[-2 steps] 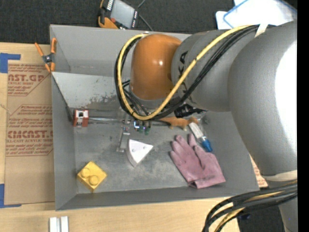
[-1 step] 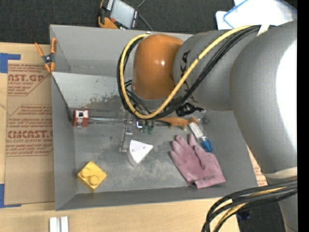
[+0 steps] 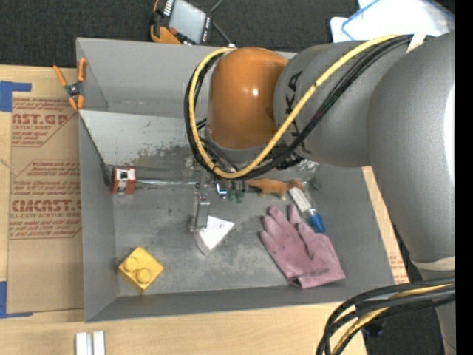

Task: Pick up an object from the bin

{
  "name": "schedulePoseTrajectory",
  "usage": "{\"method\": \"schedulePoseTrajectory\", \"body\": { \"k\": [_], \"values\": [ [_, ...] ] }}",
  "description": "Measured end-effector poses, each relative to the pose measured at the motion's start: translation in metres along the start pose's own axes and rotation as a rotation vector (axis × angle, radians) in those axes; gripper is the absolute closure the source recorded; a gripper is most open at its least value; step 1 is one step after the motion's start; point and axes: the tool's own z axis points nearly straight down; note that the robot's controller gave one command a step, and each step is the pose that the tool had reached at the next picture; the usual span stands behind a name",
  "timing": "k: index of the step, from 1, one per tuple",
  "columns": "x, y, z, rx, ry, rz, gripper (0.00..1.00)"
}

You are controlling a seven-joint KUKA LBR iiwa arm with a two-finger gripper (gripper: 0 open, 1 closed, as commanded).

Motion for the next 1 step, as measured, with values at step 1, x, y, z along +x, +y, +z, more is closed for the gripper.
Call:
{"method": "schedulePoseTrajectory", "body": {
  "k": [1],
  "values": [
    [0.0279, 0.0074, -0.0594, -0.001, -0.002, -0.329, 0.00]
  ]
}}
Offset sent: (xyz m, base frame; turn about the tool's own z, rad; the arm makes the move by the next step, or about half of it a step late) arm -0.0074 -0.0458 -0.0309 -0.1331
